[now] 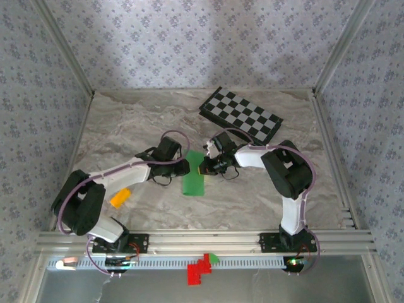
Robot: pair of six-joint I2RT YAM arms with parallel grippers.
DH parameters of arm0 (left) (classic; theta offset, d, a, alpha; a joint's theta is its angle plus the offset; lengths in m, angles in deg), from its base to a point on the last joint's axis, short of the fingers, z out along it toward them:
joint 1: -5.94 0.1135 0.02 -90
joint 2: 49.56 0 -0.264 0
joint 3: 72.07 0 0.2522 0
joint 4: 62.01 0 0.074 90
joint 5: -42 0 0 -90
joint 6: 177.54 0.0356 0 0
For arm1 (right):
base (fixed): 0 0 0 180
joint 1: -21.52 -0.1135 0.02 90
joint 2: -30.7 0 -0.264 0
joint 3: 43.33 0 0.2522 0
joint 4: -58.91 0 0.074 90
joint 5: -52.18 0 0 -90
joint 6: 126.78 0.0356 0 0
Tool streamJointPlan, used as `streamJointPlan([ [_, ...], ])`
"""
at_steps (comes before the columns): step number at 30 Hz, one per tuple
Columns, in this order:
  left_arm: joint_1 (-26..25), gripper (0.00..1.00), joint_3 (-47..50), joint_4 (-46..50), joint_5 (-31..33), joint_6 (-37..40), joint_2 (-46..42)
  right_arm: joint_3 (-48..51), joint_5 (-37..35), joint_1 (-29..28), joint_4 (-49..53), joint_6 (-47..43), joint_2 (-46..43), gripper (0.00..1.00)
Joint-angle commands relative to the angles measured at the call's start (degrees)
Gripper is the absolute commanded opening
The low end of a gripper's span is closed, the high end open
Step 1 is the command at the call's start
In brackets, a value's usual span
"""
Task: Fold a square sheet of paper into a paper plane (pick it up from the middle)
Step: First fold the square sheet of paper in half at the center of the table.
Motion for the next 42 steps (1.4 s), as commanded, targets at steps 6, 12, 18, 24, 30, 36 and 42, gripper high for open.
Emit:
streamJointPlan([
  [6, 1.83, 0.31, -3.65, -3.29, -8.68, 1.10, 6.06, 1.59, -6.18, 0.44, 5.95, -0.77, 3.85, 0.00],
  [12, 3.80, 0.31, -3.20, -5.99, -11.27, 0.94, 8.86, 1.72, -6.16, 0.59, 6.07, -0.79, 3.92, 0.00],
  [18, 5.52, 0.31, -1.35, -7.48, -11.85, 0.98, 10.37, 1.47, -6.30, 0.61, 6.45, -0.81, 4.18, 0.00],
  [24, 6.73, 0.32, -0.39, -7.70, -11.76, 1.49, 11.52, 1.53, -6.34, 0.52, 6.48, -0.80, 4.53, 0.00],
  [30, 8.18, 0.33, 0.41, -7.73, -11.92, 1.89, 12.58, 1.81, -6.51, 0.51, 6.57, -0.80, 4.44, 0.00],
  [36, 8.99, 0.34, 0.14, -6.01, -12.05, 2.43, 9.86, 1.81, -6.78, 0.61, 6.97, -0.82, 4.35, 0.00],
  [42, 6.55, 0.37, 1.33, -6.94, -14.71, -0.21, 4.22, 1.66, -6.70, 0.65, 7.07, -0.74, 4.53, 0.00],
])
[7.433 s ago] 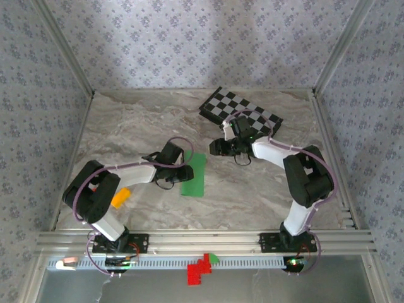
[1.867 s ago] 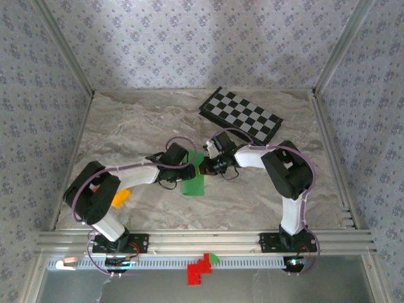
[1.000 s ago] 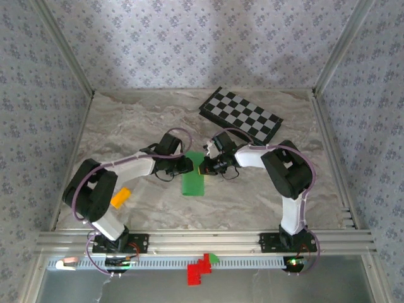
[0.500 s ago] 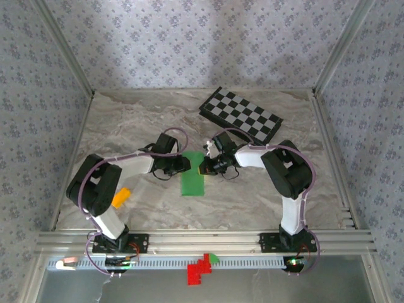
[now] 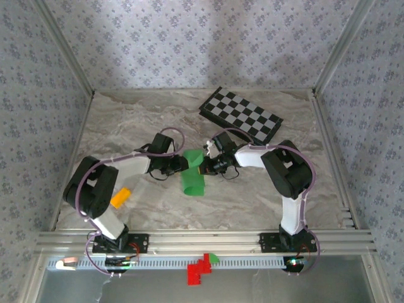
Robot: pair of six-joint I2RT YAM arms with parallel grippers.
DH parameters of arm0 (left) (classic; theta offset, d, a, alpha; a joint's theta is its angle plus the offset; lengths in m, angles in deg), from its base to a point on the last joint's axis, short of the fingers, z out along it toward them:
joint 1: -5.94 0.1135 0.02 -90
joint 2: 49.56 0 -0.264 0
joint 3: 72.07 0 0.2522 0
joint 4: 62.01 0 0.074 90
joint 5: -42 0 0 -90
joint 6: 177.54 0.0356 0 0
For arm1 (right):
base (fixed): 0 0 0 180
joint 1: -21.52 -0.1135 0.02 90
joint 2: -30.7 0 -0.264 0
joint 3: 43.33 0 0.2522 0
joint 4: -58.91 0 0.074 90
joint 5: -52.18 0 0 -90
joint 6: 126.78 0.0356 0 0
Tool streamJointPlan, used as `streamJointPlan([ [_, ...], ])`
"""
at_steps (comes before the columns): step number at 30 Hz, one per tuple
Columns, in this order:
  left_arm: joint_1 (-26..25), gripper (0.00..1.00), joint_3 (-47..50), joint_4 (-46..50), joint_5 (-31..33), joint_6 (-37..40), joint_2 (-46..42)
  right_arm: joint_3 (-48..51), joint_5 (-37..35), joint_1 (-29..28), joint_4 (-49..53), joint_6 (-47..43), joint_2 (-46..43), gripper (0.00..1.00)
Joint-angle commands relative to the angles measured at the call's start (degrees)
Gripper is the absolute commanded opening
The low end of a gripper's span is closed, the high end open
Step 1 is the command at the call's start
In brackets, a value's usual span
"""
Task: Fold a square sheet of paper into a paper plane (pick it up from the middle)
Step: First fold the square sheet of paper in half at the center of the table.
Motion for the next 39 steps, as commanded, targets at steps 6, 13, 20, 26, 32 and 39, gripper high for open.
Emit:
streamJointPlan([
  [6, -3.59, 0.37, 1.81, -1.70, -3.58, -3.61, -1.51, 1.44, -7.13, 0.37, 7.26, -0.78, 4.29, 0.00],
  [13, -2.34, 0.37, 4.65, -2.81, -2.86, -3.30, 0.83, 1.63, -7.44, 0.49, 7.57, -1.06, 3.89, 0.00],
  [20, -0.30, 0.38, 6.38, -2.05, -3.35, -2.62, -2.09, 2.07, -7.40, 0.58, 7.09, -0.81, 4.37, 0.00],
  [26, -1.76, 0.40, 6.07, -0.92, -3.82, -3.07, -6.78, 2.02, -7.41, 0.55, 6.83, -0.78, 4.33, 0.00],
  [32, -3.51, 0.40, 5.79, -2.49, -6.04, -4.09, -4.83, 2.08, -7.48, 0.59, 6.69, -0.70, 4.28, 0.00],
  [39, -3.11, 0.40, 8.45, -2.91, -4.63, -4.09, -1.66, 1.84, -7.52, 0.55, 6.76, -0.74, 4.78, 0.00],
])
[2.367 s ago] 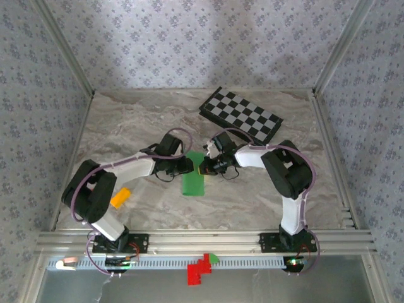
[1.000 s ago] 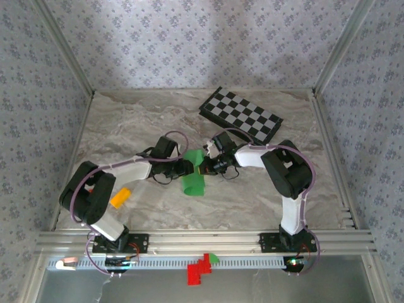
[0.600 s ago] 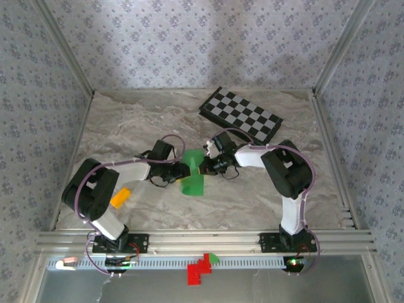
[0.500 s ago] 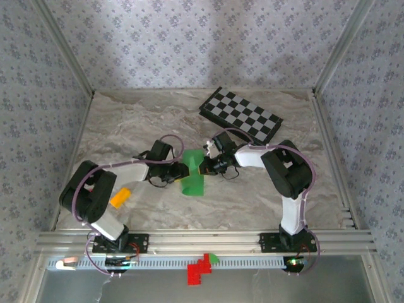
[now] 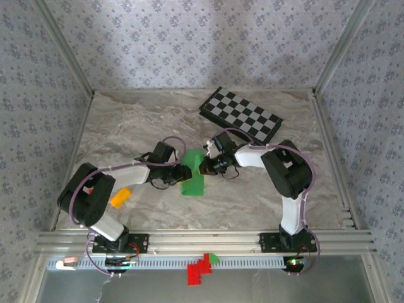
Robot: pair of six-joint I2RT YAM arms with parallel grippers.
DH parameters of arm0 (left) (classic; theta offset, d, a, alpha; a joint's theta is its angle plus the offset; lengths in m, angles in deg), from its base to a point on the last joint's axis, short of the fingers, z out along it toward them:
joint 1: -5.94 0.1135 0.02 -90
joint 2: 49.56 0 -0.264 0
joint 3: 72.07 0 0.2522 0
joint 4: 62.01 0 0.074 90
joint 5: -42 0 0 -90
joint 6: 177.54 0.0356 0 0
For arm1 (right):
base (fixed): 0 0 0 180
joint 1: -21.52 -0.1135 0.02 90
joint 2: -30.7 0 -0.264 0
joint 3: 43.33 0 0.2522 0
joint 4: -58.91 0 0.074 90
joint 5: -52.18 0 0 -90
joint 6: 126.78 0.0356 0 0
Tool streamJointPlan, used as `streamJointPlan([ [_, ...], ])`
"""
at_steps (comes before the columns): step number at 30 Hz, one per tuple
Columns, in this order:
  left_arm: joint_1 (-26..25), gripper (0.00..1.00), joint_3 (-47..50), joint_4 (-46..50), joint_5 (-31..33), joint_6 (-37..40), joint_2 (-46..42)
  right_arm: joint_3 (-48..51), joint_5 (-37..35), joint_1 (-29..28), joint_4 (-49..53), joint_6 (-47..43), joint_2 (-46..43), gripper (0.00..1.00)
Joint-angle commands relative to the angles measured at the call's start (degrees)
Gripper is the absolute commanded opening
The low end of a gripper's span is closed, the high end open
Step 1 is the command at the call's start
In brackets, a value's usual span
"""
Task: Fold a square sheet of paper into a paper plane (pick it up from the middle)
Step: First fold the square sheet of paper in half at the center of the table.
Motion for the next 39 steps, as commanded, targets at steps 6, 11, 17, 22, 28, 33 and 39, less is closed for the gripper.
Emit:
streamJointPlan([
  [6, 0.55, 0.41, 2.98, 0.66, -0.18, 0.01, -4.31, 2.57, -7.76, 0.57, 6.74, -0.86, 4.29, 0.00],
  [11, -0.81, 0.42, 2.74, 0.80, -0.52, -0.70, -7.36, 2.68, -7.68, 0.58, 6.18, -0.60, 4.57, 0.00],
  [17, -2.41, 0.42, 2.19, -1.60, -2.15, -1.64, -3.34, 2.80, -7.84, 0.50, 6.16, -0.54, 4.49, 0.00],
  [22, -2.06, 0.42, 4.20, -0.32, -0.16, -1.67, -1.94, 2.82, -7.86, 0.48, 6.30, -0.68, 4.59, 0.00],
  [28, -1.92, 0.43, 5.25, 0.67, 0.04, -1.75, -7.05, 3.30, -7.86, 0.57, 6.12, -0.57, 4.49, 0.00],
  [33, -2.46, 0.43, 4.35, -0.37, -2.24, -2.21, -8.42, 3.47, -7.77, 0.53, 5.67, -0.42, 4.66, 0.00],
  [39, -2.44, 0.43, 5.95, -0.81, -1.16, -2.84, -4.93, 3.31, -7.76, 0.48, 5.87, -0.54, 4.53, 0.00],
])
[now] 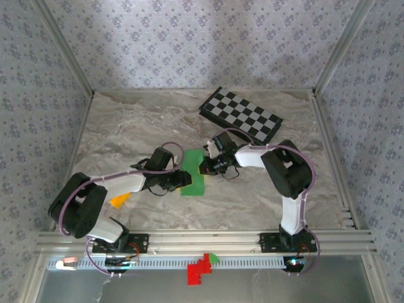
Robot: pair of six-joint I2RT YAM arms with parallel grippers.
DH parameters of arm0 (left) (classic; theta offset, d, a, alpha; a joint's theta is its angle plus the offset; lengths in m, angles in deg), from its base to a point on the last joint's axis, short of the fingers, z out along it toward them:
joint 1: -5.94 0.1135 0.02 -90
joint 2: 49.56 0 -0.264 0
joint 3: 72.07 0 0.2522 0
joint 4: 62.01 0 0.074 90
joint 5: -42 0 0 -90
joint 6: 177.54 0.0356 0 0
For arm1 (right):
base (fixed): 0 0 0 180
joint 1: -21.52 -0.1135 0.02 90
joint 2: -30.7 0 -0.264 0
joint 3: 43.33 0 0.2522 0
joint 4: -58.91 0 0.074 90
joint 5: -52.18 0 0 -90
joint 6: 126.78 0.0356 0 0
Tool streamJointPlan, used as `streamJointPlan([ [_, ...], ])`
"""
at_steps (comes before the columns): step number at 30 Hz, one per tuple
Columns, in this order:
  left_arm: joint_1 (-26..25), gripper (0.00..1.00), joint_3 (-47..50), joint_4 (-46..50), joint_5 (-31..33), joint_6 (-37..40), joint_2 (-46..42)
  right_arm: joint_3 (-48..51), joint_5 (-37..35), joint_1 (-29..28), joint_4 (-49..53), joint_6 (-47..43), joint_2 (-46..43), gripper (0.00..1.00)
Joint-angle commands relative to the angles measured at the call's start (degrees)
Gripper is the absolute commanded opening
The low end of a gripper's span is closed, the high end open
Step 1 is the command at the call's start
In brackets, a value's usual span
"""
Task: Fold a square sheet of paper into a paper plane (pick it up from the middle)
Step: First fold the square sheet of paper in half at the center of the table.
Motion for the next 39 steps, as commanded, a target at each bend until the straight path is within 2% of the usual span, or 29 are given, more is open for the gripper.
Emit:
streamJointPlan([
  [1, -0.08, 0.43, 1.37, 0.35, 0.47, -0.65, 1.95, 2.98, -8.15, 0.38, 6.49, -0.59, 4.55, 0.00],
  [4, 0.08, 0.43, 2.19, 0.77, 0.16, -0.57, 2.35, 3.20, -8.24, 0.42, 6.57, -0.66, 4.47, 0.00],
  [11, 0.25, 0.44, 1.82, 3.74, 0.99, -0.07, -4.80, 3.59, -8.33, 0.46, 6.49, -0.59, 4.03, 0.00],
  [17, -1.18, 0.44, 1.45, 0.03, -1.97, -1.30, -1.83, 3.59, -8.27, 0.38, 6.50, -0.49, 3.89, 0.00],
  [22, -0.24, 0.44, 2.82, 2.04, 0.29, -0.78, -0.34, 3.38, -8.24, 0.37, 6.85, -0.71, 3.85, 0.00],
  [31, 1.91, 0.44, 2.84, 4.98, -1.06, 0.24, -6.52, 3.89, -8.24, 0.46, 6.27, -0.58, 3.94, 0.00],
  [34, 2.78, 0.44, 1.08, 3.80, -1.60, 0.29, -5.68, 3.86, -8.16, 0.38, 6.01, -0.45, 4.11, 0.00],
  [39, 4.54, 0.44, -5.03, 2.32, -1.34, 2.85, 0.68, 3.73, -8.16, 0.28, 5.87, -0.28, 4.29, 0.00],
])
